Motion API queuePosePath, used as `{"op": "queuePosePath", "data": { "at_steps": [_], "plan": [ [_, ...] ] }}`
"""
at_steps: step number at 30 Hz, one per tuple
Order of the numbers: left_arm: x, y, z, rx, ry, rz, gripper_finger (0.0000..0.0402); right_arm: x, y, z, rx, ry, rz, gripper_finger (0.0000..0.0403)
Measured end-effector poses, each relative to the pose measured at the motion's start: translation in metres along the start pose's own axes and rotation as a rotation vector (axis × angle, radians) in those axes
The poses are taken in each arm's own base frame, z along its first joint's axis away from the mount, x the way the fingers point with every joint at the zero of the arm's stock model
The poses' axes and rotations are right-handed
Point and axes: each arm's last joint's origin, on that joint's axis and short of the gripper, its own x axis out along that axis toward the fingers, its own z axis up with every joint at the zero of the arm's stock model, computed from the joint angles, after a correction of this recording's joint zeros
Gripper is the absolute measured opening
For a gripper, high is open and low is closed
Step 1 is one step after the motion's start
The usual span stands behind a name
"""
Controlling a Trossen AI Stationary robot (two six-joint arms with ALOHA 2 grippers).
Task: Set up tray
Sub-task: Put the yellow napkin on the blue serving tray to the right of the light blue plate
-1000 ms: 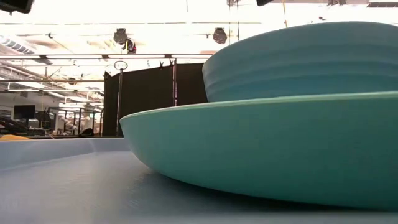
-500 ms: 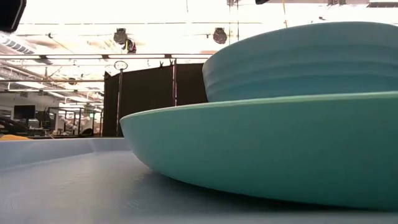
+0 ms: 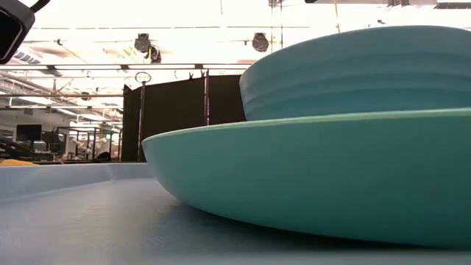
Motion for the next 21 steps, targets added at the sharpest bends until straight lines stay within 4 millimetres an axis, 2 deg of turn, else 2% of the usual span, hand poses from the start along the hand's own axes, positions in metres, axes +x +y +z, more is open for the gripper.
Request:
{"op": "queuePosePath", "data": {
  "at_steps": [4,8,13,18,21],
  "plan": [
    [0.000,0.000,-0.001,-0.007,0.018,0.008,0.0122,0.000,0.003,0.001,-0.004,-0.003,0.013,0.0125],
    [-0.002,0.002,0.002,-0.038,-0.049,0.054,0.0096,0.000,0.004,0.001,-0.005,-0.002,0.013,0.0125],
    [-0.023,-0.008,-0.001,-0.054,-0.057,0.342,0.0070,0.000,0.003,0.000,-0.003,0.001,0.013,0.0125],
    [-0.055,-0.036,-0.006,-0.013,-0.183,0.502,0.0056,0.000,0.003,0.000,-0.002,0.003,0.012,0.0125],
    [-0.051,-0.051,-0.012,0.048,-0.253,0.615,0.0055,0.000,0.004,-0.002,0.015,0.021,0.015,0.0125]
  ]
}}
